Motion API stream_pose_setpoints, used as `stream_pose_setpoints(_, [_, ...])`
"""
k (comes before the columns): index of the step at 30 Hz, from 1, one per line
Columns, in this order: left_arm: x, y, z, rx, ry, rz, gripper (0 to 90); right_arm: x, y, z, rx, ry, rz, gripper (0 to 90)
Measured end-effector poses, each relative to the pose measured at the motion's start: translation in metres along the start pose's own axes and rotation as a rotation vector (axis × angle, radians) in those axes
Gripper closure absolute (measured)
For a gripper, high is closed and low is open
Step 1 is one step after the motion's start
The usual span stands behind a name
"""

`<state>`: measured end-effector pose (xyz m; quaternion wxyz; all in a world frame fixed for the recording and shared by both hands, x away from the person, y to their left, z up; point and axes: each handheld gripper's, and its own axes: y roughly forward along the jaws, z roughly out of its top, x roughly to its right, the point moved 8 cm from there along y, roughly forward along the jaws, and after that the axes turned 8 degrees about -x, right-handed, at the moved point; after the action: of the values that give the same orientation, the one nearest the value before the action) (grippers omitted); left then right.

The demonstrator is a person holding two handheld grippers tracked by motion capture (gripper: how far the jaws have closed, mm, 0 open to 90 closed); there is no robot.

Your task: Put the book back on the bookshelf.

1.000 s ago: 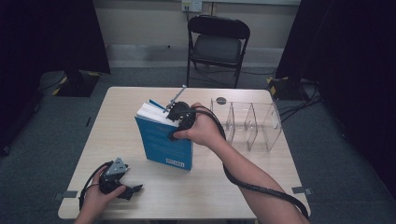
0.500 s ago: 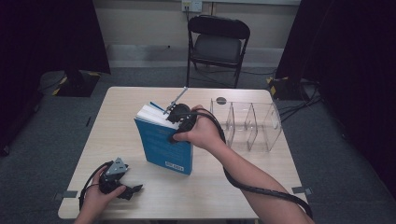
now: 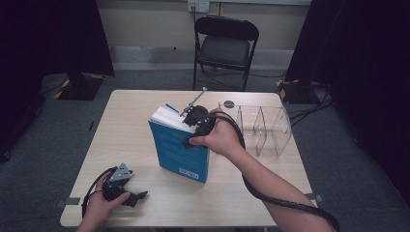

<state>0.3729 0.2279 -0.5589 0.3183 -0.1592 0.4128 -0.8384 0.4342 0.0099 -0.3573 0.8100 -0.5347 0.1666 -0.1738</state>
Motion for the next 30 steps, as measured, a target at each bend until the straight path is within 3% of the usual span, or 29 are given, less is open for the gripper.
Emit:
stream_pose_setpoints(16, [0.000, 0.000, 0.000, 0.000, 0.000, 0.000, 0.0, 0.006, -0.022, -0.025, 0.006, 0.053, -0.011, 61.6])
stream_pose_setpoints(30, [0.000, 0.000, 0.000, 0.000, 0.000, 0.000, 0.0, 0.011, -0.039, -0.044, 0.009, 0.065, -0.023, 61.7])
